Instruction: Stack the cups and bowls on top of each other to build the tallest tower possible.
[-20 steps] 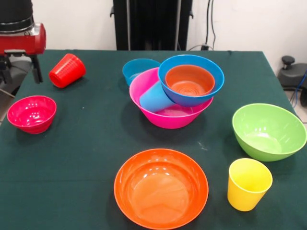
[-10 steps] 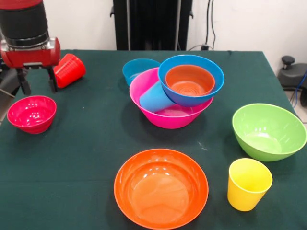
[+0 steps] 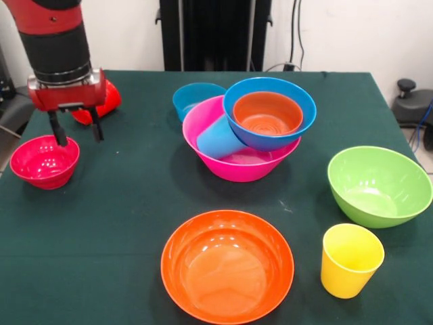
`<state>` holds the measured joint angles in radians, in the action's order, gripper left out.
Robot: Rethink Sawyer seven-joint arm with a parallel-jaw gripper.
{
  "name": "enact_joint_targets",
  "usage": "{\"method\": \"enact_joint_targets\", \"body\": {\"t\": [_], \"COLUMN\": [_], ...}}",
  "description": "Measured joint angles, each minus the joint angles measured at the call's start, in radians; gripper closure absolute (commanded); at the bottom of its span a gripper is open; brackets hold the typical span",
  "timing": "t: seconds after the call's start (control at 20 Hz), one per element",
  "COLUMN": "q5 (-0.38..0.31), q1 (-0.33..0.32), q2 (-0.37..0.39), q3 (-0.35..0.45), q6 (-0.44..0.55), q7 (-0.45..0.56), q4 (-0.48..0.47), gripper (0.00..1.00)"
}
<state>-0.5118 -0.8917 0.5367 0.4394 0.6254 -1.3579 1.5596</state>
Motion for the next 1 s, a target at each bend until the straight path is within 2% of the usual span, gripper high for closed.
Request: {"method": "enact_joint_targets", "body": {"t": [0.55,1.0], "q5": [-0.077,-0.123], "q1": [0.014,0.042], "q2": [-0.055,-0.052], "q3": [-0.002,-0.017], "q6": [-0.002,-0.002], "q7": [0.0,0.0], "q4": [0.0,0.0], "gripper": [0.0,0.0]}}
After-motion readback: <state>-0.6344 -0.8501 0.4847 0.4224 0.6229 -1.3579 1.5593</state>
